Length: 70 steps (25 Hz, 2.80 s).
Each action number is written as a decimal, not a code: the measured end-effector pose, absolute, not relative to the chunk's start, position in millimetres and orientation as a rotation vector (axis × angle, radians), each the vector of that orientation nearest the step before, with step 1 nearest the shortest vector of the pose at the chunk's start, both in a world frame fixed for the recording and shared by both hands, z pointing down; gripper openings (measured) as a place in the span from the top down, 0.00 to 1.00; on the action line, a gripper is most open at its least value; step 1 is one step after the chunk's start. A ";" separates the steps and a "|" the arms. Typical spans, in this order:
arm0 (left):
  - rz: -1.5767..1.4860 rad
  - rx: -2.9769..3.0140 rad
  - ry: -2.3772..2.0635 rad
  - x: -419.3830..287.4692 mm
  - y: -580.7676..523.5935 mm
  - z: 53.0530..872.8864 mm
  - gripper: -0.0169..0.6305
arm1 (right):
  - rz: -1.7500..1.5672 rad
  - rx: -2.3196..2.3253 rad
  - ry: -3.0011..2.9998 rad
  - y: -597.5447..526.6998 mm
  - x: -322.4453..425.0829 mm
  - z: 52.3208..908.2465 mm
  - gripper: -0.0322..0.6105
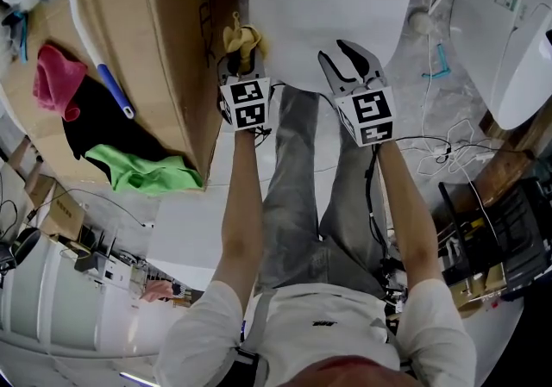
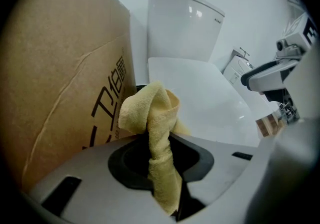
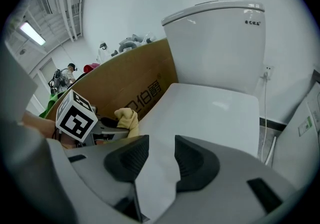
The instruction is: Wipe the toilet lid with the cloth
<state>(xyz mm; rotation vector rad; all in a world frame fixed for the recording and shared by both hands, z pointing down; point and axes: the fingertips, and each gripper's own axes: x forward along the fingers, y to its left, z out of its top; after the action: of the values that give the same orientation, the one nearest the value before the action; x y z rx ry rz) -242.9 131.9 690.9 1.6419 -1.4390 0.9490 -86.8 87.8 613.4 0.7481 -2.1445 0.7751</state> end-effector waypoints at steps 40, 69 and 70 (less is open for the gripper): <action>0.893 1.702 -1.354 -31.0 170.5 698.8 0.81 | 0.816 0.817 -2.150 130.4 107.5 616.9 0.68; 0.714 2.065 -1.155 55.2 105.5 464.5 0.81 | 0.657 0.987 -2.211 90.4 139.7 410.8 0.68; 0.700 2.088 -1.163 50.7 101.2 443.0 0.81 | 0.645 1.001 -2.222 88.0 138.0 391.9 0.68</action>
<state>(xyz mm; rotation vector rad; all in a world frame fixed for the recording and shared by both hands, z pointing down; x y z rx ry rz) 50.7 101.2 443.0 2.0881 -1.1629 0.7004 138.0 88.0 391.9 1.0009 -2.2224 0.6445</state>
